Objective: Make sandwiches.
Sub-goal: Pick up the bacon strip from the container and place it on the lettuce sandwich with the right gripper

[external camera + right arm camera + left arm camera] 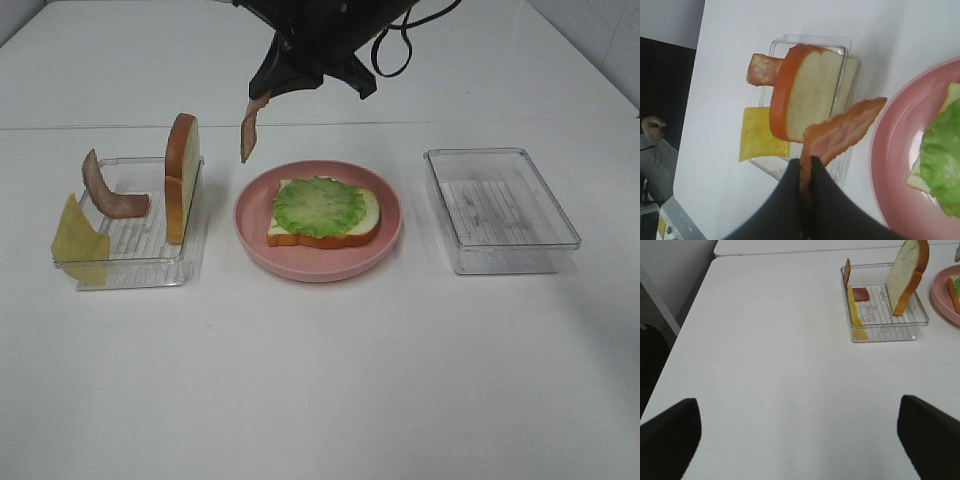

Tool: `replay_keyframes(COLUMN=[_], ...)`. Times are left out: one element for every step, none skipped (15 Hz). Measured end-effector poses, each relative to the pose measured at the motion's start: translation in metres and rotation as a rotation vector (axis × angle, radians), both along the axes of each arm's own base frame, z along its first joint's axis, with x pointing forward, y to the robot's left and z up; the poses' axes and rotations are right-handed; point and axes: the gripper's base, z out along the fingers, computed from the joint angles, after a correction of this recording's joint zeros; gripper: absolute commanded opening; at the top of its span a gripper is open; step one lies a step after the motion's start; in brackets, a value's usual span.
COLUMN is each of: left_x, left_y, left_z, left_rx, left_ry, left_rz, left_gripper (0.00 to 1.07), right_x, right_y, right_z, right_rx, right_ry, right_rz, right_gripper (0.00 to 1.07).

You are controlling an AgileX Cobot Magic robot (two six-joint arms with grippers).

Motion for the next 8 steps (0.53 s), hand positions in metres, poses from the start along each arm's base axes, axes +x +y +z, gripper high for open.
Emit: replay_keyframes(left_x=[0.000, 0.000, 0.000, 0.000, 0.000, 0.000, 0.000, 0.000], left_y=[0.000, 0.000, 0.000, 0.000, 0.000, 0.000, 0.000, 0.000], left_z=[0.000, 0.000, 0.000, 0.000, 0.000, 0.000, 0.000, 0.000], left_rx=[0.000, 0.000, 0.000, 0.000, 0.000, 0.000, 0.000, 0.000], left_ry=[0.000, 0.000, 0.000, 0.000, 0.000, 0.000, 0.000, 0.000], left_rz=[0.000, 0.000, 0.000, 0.000, 0.000, 0.000, 0.000, 0.000], left_gripper=[1.00, 1.00, 1.00, 1.00, 1.00, 1.00, 1.00, 1.00], right_x=[0.007, 0.010, 0.011, 0.012, 0.011, 0.011, 0.011, 0.011], right_y=[0.004, 0.005, 0.006, 0.007, 0.007, 0.006, 0.003, 0.001], right_z=[-0.017, -0.028, -0.034, -0.044, -0.056, -0.059, -0.061, -0.062], right_rx=[-0.010, -0.015, -0.017, -0.027, -0.049, -0.076, -0.114, -0.136], right_ry=[0.025, 0.045, 0.057, 0.084, 0.116, 0.118, 0.107, 0.102], right_rz=[0.006, 0.012, 0.016, 0.026, 0.042, 0.055, 0.066, 0.074], right_gripper=[0.00, 0.00, 0.00, 0.00, 0.00, 0.00, 0.00, 0.00])
